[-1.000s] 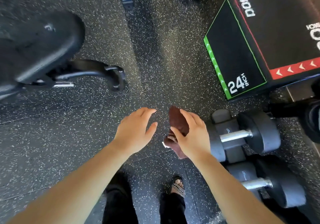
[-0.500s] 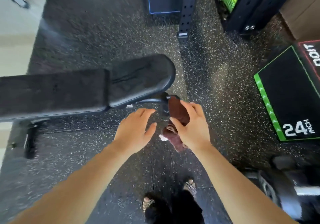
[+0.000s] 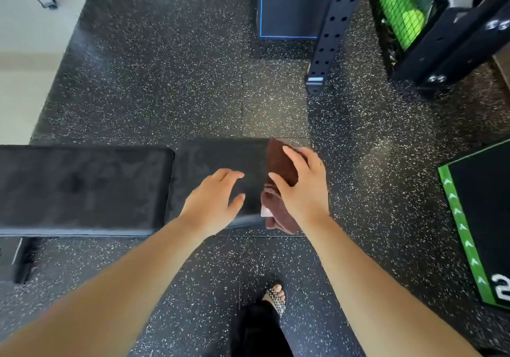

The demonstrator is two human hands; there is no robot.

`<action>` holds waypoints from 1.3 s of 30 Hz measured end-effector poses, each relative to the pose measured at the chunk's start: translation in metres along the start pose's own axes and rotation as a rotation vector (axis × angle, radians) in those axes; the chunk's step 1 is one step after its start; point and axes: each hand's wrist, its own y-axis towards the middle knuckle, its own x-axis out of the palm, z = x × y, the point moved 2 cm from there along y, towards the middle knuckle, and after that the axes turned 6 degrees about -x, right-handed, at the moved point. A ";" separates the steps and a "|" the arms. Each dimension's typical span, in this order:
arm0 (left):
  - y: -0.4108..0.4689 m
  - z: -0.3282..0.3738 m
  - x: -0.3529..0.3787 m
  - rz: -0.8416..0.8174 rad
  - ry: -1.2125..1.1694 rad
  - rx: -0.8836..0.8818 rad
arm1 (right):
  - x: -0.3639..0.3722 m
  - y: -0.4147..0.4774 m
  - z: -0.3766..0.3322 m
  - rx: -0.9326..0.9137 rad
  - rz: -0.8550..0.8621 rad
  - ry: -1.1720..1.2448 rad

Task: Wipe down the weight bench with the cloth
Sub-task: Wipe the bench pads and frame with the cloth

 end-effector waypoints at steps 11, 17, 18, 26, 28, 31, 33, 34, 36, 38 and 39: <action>0.065 -0.037 0.024 -0.105 0.037 0.039 | 0.041 0.006 0.004 0.039 -0.114 -0.449; 0.108 -0.050 0.020 -0.055 0.063 0.128 | 0.035 0.038 0.004 0.161 -0.053 -0.337; 0.113 -0.052 0.020 -0.043 0.059 0.139 | 0.036 0.030 0.003 0.143 -0.010 -0.340; 0.160 -0.058 0.042 0.097 0.013 0.171 | 0.050 0.053 0.009 0.190 0.079 -0.402; 0.162 -0.061 0.046 0.173 -0.020 0.174 | 0.052 0.060 0.010 0.183 0.098 -0.427; 0.165 -0.065 0.049 0.179 -0.047 0.191 | 0.052 0.050 0.009 0.134 0.142 -0.474; 0.165 -0.066 0.050 0.173 -0.037 0.193 | 0.055 0.032 0.003 0.102 0.139 -0.463; 0.166 -0.065 0.049 0.174 -0.034 0.194 | 0.058 0.023 -0.001 0.080 0.133 -0.465; 0.166 -0.064 0.048 0.170 -0.038 0.197 | 0.064 0.012 -0.007 0.047 0.091 -0.504; 0.166 -0.064 0.048 0.174 -0.037 0.197 | 0.065 0.022 -0.006 0.057 0.058 -0.547; 0.167 -0.064 0.048 0.179 -0.038 0.199 | 0.065 0.033 -0.004 0.072 0.053 -0.564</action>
